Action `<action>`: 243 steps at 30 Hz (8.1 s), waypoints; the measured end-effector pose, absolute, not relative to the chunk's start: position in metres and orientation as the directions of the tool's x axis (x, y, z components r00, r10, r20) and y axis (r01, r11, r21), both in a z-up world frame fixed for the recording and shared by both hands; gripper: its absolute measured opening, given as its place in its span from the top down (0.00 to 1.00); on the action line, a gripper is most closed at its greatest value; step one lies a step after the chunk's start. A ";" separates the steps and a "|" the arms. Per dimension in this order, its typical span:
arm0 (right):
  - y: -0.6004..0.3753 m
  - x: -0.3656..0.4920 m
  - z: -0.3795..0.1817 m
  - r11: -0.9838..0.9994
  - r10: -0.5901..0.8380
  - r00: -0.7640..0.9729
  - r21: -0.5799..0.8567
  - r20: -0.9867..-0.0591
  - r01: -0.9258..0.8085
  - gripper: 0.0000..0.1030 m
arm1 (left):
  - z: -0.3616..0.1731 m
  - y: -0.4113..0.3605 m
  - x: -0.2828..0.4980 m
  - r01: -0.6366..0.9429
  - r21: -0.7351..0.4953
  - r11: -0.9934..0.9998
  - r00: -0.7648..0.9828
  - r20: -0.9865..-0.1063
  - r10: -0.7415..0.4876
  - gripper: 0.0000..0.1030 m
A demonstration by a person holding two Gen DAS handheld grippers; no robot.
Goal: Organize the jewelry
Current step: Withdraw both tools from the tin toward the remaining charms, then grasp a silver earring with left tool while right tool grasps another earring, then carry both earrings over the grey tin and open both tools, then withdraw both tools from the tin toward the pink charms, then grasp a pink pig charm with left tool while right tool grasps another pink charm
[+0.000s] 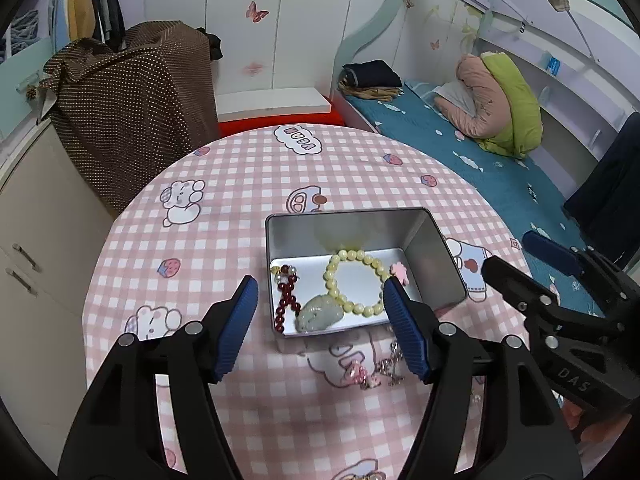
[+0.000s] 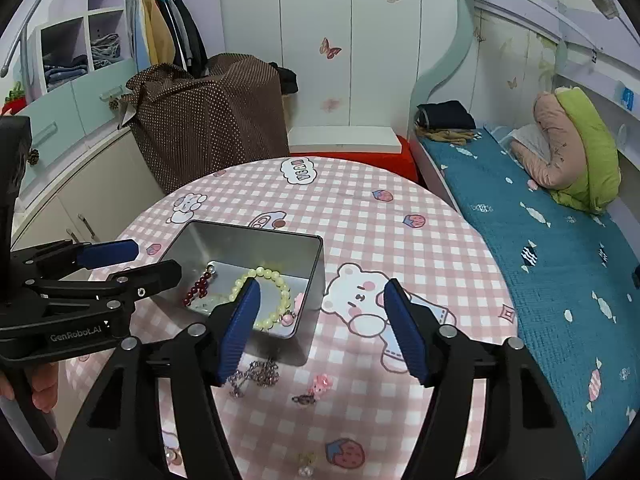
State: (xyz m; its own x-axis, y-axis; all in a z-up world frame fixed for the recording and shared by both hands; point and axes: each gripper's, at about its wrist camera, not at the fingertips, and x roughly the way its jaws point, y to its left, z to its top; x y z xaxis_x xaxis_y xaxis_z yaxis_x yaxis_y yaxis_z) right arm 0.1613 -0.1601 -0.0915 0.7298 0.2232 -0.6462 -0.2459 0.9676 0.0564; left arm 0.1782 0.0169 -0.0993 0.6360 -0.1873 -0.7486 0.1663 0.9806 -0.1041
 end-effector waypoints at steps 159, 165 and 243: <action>-0.127 0.159 -0.115 0.932 0.318 0.816 0.003 -0.483 -0.362 0.51 | -0.120 0.008 0.182 0.164 -0.072 0.984 0.771 -0.613 -0.173 0.82; -0.137 0.159 -0.115 0.947 0.283 0.826 0.004 -0.487 -0.322 0.42 | -0.116 0.021 0.178 0.115 -0.079 0.990 0.780 -0.609 -0.139 0.45; -0.153 0.139 -0.181 0.969 0.203 0.699 0.039 -0.686 -0.243 0.48 | -0.185 0.002 0.137 0.230 -0.084 0.970 0.628 -0.749 -0.214 0.79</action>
